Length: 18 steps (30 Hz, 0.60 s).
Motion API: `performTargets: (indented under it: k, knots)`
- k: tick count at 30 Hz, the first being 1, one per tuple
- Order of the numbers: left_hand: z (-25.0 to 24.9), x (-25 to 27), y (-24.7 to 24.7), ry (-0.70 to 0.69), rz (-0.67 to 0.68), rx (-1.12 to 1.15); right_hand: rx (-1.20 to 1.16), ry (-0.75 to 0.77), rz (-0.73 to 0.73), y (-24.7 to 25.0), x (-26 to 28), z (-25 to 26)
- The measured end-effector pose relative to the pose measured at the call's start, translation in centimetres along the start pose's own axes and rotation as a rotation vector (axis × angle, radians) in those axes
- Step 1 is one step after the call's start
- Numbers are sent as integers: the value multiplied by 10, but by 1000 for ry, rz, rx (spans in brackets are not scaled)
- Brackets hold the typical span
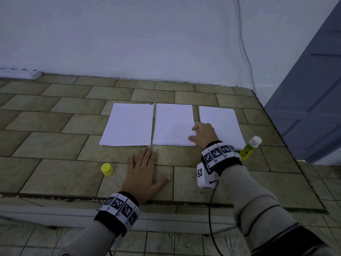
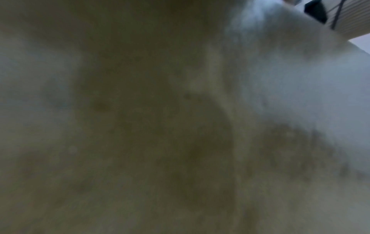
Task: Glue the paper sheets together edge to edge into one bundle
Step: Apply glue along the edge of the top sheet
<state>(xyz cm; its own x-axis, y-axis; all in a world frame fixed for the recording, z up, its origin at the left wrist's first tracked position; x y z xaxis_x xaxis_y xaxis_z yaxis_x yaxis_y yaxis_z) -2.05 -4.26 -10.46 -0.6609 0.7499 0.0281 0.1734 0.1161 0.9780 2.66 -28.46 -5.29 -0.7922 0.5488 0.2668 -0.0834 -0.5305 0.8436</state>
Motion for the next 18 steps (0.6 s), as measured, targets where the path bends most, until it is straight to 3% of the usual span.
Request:
performTargets:
  k: [4, 9, 12, 14, 18]
  knots:
    - [-1, 2, 9, -15, -48, 102, -226, 184, -172, 45, 38, -4]
    - [-10, -1, 64, -47, -243, 294, -542, 335, -449, 100, 78, -31]
    - [-4, -9, 100, -56, -384, 306, -641, 249, -633, 119, 86, -61]
    - [16, -19, 109, 34, -396, 297, -655, 149, -697, 122, 86, -79]
    - [71, -41, 86, 357, -124, 154, -747, -160, -540, 106, 75, -107]
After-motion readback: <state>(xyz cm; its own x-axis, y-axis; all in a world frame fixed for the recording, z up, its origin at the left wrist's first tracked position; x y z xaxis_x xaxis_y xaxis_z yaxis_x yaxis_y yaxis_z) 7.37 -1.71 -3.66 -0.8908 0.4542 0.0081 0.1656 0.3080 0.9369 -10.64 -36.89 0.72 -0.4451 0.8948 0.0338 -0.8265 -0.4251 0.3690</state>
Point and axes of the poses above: each hand's wrist, its own x-axis away from the middle knuckle, its own y-axis out of the back of the hand, z = x × y, the point moved 5 cm from there along -x, towards the middle knuckle, and after that the axes turned 15 degrees about -y, right-handed, at the moved point
